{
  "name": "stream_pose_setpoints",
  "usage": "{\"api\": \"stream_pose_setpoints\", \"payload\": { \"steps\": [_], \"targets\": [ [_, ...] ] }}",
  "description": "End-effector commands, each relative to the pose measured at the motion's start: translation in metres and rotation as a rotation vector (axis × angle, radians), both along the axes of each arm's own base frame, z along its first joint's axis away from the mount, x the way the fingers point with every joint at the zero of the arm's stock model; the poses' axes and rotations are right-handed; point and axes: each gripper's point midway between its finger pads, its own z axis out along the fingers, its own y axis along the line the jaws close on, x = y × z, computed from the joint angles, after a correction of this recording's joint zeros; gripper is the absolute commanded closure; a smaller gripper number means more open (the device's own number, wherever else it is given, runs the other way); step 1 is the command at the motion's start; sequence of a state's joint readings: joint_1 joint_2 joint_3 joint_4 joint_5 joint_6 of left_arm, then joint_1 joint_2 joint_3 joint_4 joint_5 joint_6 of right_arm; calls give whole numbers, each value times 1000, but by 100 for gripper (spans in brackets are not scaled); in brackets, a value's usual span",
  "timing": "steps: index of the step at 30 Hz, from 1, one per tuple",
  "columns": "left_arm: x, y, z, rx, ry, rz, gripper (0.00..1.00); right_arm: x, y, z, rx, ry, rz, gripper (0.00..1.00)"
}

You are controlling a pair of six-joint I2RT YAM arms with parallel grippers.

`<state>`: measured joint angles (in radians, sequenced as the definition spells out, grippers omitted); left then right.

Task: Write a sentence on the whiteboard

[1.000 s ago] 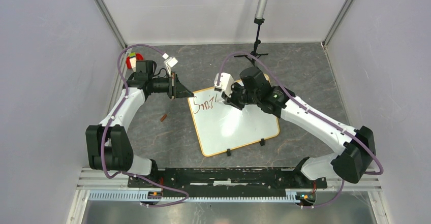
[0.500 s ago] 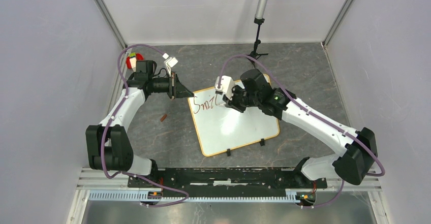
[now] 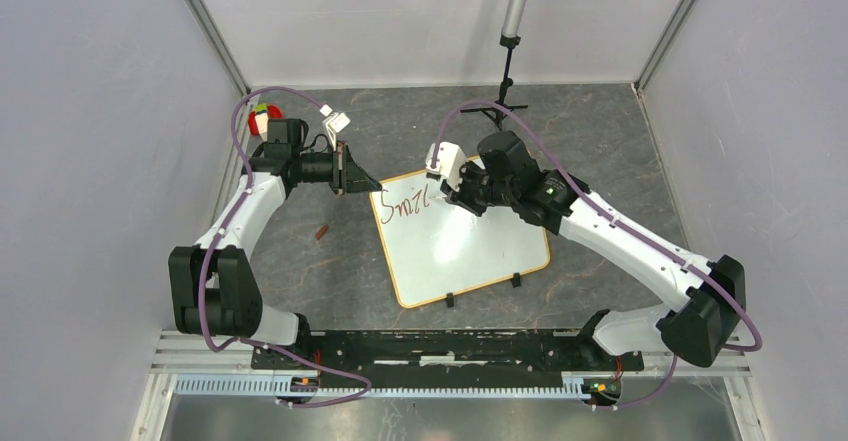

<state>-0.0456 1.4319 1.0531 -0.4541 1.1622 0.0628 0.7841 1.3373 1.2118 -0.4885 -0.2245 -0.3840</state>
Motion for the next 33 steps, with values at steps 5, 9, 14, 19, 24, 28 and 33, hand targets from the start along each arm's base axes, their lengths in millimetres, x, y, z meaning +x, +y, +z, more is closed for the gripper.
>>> {"api": "stream_pose_setpoints", "payload": {
  "steps": [5,9,14,19,24,28,33],
  "targets": [
    [4,-2,4,-5,-10,8,98,8,3,11,15,-45,-7,100],
    [5,-2,4,-4,-11,7,98,10,0,7,-2,-51,-17,100],
    [5,-2,3,-4,-9,7,98,13,-5,2,-15,-47,-28,100],
    [5,-2,3,-4,-10,8,98,14,-6,1,-22,-50,-31,100],
    [5,-2,4,-4,-12,7,97,16,-10,1,-32,-55,-39,100],
    [5,-2,3,-4,-10,8,97,19,-15,3,-41,-68,-52,100],
    [6,-2,3,-4,-7,9,98,25,-15,10,-34,-80,-61,100]
  ]
}}
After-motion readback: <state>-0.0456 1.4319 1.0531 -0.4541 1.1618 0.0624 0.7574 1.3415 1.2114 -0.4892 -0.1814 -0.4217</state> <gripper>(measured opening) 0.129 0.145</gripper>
